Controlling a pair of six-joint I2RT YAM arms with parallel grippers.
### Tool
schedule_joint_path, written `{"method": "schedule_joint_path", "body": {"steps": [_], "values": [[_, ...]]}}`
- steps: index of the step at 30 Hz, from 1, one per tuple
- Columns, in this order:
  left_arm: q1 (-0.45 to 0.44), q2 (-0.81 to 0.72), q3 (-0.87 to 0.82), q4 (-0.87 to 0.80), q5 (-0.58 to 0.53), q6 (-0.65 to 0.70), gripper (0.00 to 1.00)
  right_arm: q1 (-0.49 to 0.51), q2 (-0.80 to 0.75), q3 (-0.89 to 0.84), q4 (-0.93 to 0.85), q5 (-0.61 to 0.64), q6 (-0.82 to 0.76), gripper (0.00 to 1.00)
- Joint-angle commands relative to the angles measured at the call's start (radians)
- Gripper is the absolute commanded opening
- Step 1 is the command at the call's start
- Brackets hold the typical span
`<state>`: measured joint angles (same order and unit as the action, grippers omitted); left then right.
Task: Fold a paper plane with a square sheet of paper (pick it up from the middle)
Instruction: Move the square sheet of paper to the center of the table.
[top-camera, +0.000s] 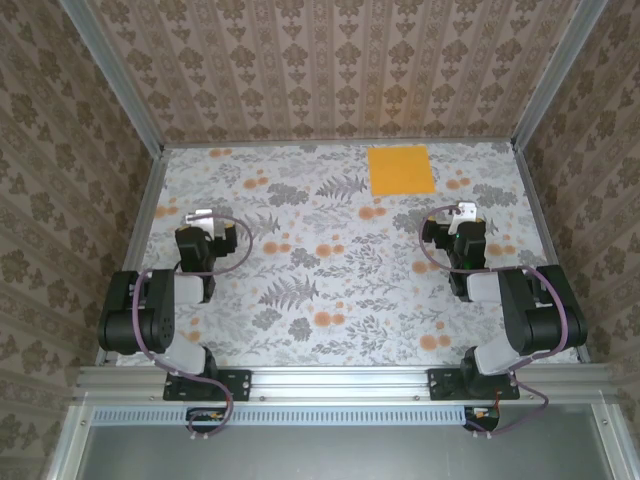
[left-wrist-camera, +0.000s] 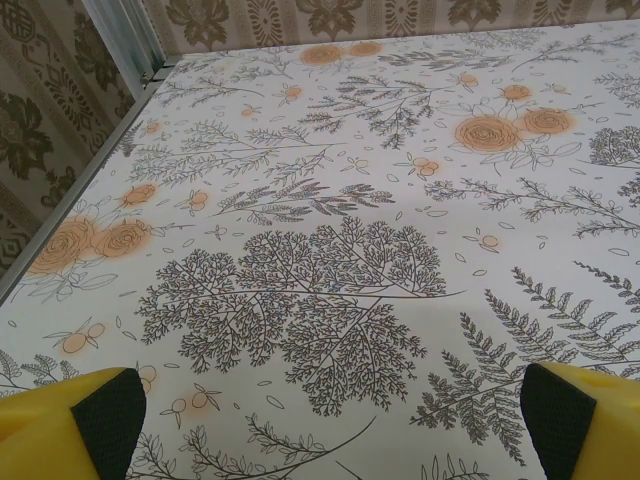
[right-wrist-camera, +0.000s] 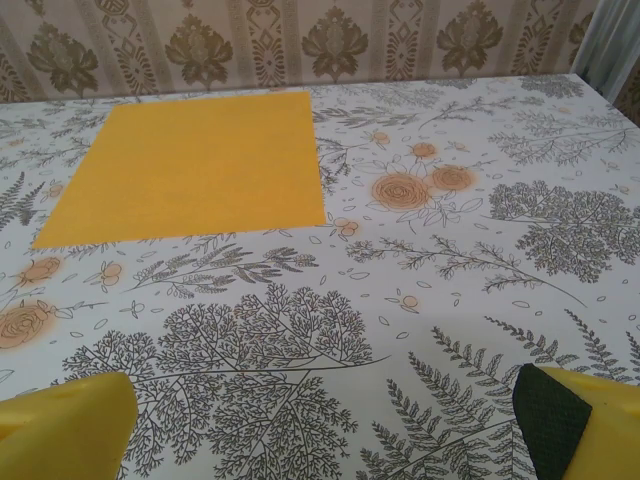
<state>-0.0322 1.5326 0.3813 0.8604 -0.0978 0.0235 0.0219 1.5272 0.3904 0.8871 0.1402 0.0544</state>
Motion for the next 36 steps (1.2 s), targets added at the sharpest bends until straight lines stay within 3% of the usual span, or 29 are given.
{"method": "schedule_joint_path", "body": {"steps": [1,29,33,36], "values": [[-0.001,0.005,0.016,0.014,0.003,0.019,1.0,0.001,0.007,0.004,0.003,-0.024,-0.01,1.0],[-0.001,0.002,0.008,0.024,-0.008,0.015,1.0,0.0,0.005,0.001,0.008,-0.026,-0.01,1.0],[-0.006,-0.074,-0.039,0.054,-0.086,-0.01,1.0,0.004,-0.069,-0.006,-0.038,0.001,-0.005,1.0],[-0.006,-0.198,-0.022,-0.094,-0.141,-0.036,1.0,0.007,-0.176,0.041,-0.203,0.051,0.008,1.0]]}}
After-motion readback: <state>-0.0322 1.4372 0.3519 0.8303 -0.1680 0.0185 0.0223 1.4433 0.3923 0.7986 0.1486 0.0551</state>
